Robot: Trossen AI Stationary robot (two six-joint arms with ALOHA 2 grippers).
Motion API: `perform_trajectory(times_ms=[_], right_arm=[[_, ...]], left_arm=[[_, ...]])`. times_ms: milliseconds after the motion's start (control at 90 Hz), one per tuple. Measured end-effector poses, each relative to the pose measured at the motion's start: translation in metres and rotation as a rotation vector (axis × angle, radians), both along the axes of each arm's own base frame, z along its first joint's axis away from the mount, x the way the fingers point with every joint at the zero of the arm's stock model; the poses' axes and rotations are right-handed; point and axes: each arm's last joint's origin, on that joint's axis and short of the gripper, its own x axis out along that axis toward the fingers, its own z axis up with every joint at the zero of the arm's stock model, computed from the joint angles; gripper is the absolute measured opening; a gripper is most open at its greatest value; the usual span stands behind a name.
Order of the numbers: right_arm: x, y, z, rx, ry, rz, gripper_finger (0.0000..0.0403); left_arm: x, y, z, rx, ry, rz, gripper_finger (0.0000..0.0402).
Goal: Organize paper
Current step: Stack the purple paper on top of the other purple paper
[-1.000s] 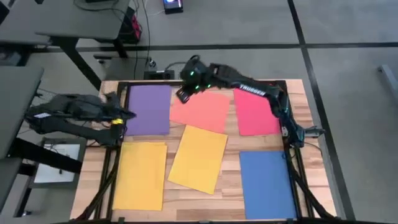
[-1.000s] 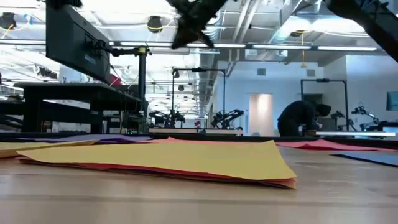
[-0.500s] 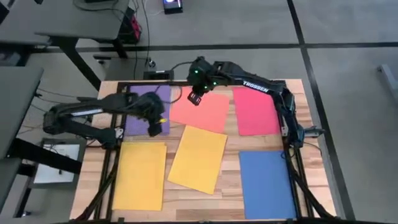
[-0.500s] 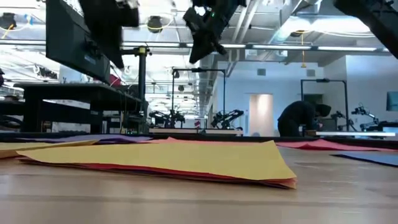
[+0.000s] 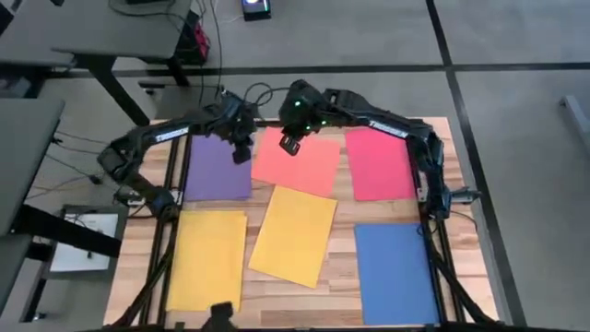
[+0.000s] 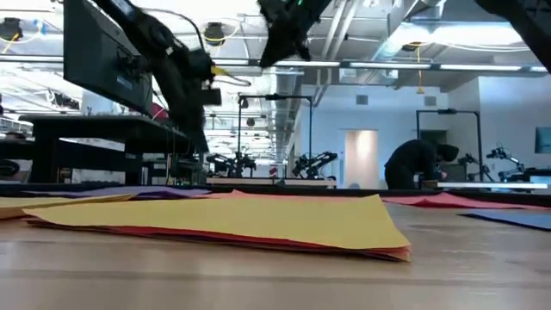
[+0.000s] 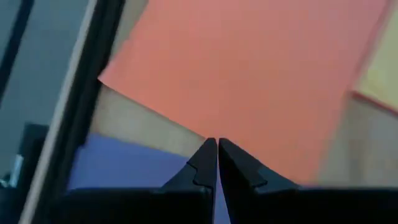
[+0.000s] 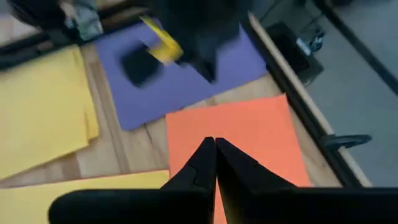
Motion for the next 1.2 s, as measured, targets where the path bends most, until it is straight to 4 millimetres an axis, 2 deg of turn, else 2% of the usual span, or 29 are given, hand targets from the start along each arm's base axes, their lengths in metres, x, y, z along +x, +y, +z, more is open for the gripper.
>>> perform_trajectory(times_ms=[200,289,400,644,889,1200], right_arm=[[-0.018,0.004,0.02,0.003,-0.024,-0.017,0.0],[-0.024,0.006,0.025,0.004,-0.021,-0.017,0.0],[-0.025,0.007,0.022,0.017,0.014,-0.017,0.0],[-0.027,0.004,0.019,0.025,0.038,-0.025,0.0],[-0.031,-0.003,0.017,0.034,0.058,-0.047,0.0],[-0.03,-0.001,0.017,0.034,0.059,-0.044,0.0]], left_arm=[[0.007,0.029,-0.046,-0.014,0.04,0.01,0.0],[0.01,0.037,-0.058,-0.024,0.067,-0.006,0.0],[0.013,0.04,-0.07,-0.041,0.098,-0.034,0.0],[0.015,0.043,-0.076,-0.052,0.112,-0.038,0.0],[0.008,0.04,-0.08,-0.093,0.2,-0.014,0.0],[0.004,0.041,-0.076,-0.061,0.261,0.11,0.0]])
